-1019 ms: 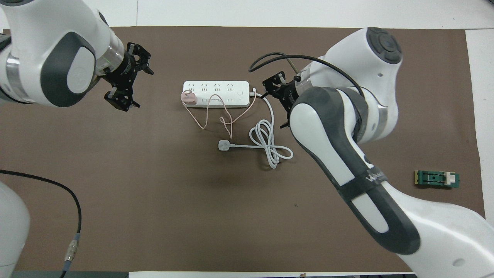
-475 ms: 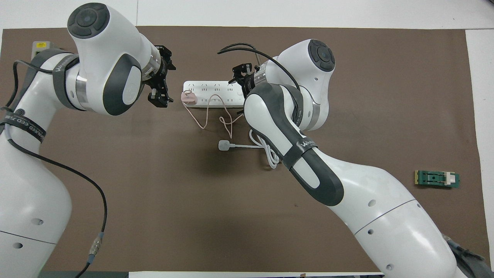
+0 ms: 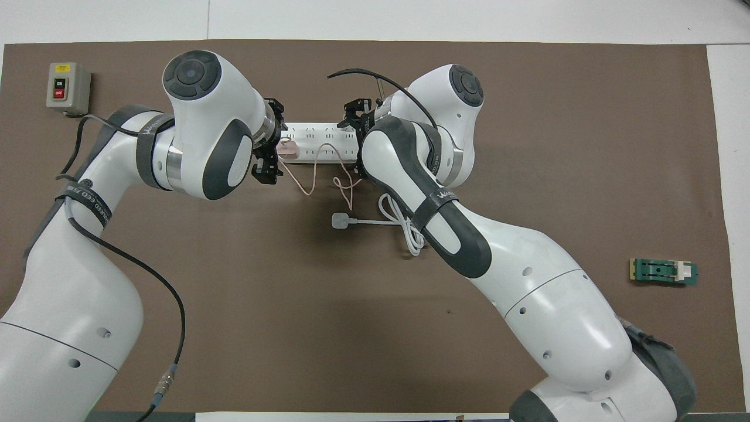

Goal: Unplug charger and place it aside
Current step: 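Grasp the pink charger with the left gripper while the right gripper holds the strip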

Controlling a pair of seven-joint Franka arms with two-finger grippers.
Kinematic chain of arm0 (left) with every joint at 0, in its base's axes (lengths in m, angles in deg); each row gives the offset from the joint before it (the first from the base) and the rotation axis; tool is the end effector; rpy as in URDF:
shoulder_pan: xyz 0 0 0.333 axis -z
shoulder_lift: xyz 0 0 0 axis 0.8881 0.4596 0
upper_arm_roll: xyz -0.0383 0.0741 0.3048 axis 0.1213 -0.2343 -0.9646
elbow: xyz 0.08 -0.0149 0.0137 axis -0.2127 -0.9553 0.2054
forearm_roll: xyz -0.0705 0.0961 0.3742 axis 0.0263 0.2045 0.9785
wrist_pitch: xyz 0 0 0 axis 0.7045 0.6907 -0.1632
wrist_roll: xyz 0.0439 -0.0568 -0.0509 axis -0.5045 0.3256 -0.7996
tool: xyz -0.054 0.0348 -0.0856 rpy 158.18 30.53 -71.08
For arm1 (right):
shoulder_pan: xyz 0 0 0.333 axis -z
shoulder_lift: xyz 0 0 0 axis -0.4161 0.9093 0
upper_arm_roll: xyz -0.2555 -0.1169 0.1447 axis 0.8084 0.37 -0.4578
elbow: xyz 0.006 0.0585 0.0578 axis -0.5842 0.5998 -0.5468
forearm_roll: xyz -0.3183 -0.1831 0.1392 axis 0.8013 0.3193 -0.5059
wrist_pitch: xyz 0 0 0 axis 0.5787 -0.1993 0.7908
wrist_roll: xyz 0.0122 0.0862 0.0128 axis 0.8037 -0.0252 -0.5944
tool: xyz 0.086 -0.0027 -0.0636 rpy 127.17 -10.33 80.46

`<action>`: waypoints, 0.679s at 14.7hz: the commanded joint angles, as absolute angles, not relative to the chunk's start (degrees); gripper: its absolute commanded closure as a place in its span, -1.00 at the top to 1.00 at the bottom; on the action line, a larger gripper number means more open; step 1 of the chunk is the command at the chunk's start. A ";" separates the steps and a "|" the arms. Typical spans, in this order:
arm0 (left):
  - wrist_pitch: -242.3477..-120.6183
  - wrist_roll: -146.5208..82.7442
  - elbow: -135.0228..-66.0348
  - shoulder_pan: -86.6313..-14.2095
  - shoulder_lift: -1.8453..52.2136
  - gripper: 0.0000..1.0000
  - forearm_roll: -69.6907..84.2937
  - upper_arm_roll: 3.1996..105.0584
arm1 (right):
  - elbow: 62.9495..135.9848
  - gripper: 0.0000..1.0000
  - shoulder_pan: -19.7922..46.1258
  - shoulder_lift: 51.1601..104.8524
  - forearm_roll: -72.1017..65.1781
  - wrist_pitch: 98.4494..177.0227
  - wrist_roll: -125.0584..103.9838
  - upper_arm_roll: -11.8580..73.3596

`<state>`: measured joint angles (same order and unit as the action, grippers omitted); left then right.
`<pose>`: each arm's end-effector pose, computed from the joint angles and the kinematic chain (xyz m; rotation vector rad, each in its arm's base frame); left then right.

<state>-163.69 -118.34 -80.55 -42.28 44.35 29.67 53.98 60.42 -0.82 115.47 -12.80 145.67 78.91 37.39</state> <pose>0.6396 -0.2718 0.3569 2.3478 1.9855 -0.0647 0.6980 0.3634 0.2711 -2.0539 1.6343 0.5490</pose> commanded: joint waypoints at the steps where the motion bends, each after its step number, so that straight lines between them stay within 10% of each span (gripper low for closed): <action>1: -166.06 -120.68 -82.65 -40.75 43.34 1.00 31.47 53.03 | 55.31 1.00 2.52 118.47 -13.74 142.92 79.90 34.71; 10: -169.66 -122.44 -85.73 -40.49 43.16 0.93 31.56 52.95 | 54.07 1.00 3.50 120.67 -13.74 144.24 79.64 34.44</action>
